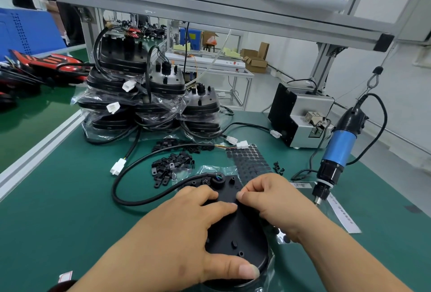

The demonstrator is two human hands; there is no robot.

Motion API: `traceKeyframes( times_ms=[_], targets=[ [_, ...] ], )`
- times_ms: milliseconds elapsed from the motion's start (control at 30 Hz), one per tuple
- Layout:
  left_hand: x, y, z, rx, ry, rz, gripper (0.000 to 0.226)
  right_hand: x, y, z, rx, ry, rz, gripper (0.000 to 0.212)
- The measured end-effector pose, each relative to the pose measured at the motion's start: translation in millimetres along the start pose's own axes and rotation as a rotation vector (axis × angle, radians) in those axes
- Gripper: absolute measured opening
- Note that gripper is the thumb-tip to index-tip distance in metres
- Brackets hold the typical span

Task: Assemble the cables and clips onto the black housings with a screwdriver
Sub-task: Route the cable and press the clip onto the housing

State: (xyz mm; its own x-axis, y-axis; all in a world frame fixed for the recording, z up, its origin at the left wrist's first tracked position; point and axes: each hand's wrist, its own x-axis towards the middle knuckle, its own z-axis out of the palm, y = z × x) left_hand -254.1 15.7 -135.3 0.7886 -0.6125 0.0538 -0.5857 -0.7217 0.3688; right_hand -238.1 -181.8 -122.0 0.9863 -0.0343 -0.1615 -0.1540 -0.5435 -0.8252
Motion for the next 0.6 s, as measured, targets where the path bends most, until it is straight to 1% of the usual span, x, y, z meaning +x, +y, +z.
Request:
traceKeyframes(
  times_ms=[100,200,267,467,600],
  targets=[
    [2.3,-0.2,0.9,0.033,0.002,0.007,0.109,1.7,-0.2,1.5,0.014,0.007,0.016,0.037],
    [3.2,-0.4,2.3,0.046,0.009,0.010,0.109,4.4,-0.3,1.7,0.051,0.048,0.079,0.035],
    [4.6,0.7,3.7,0.068,0.022,0.017,0.108,5.5,-0.2,1.2,0.074,0.060,0.106,0.037],
    [9.2,2.8,6.3,0.124,0.035,0.011,0.112,6.0,-0.5,1.3,0.094,0.072,0.109,0.042],
    [9.1,3.3,7.3,0.143,0.038,0.013,0.109,6.2,0.6,1.3,0.097,0.062,0.093,0.043]
  ],
)
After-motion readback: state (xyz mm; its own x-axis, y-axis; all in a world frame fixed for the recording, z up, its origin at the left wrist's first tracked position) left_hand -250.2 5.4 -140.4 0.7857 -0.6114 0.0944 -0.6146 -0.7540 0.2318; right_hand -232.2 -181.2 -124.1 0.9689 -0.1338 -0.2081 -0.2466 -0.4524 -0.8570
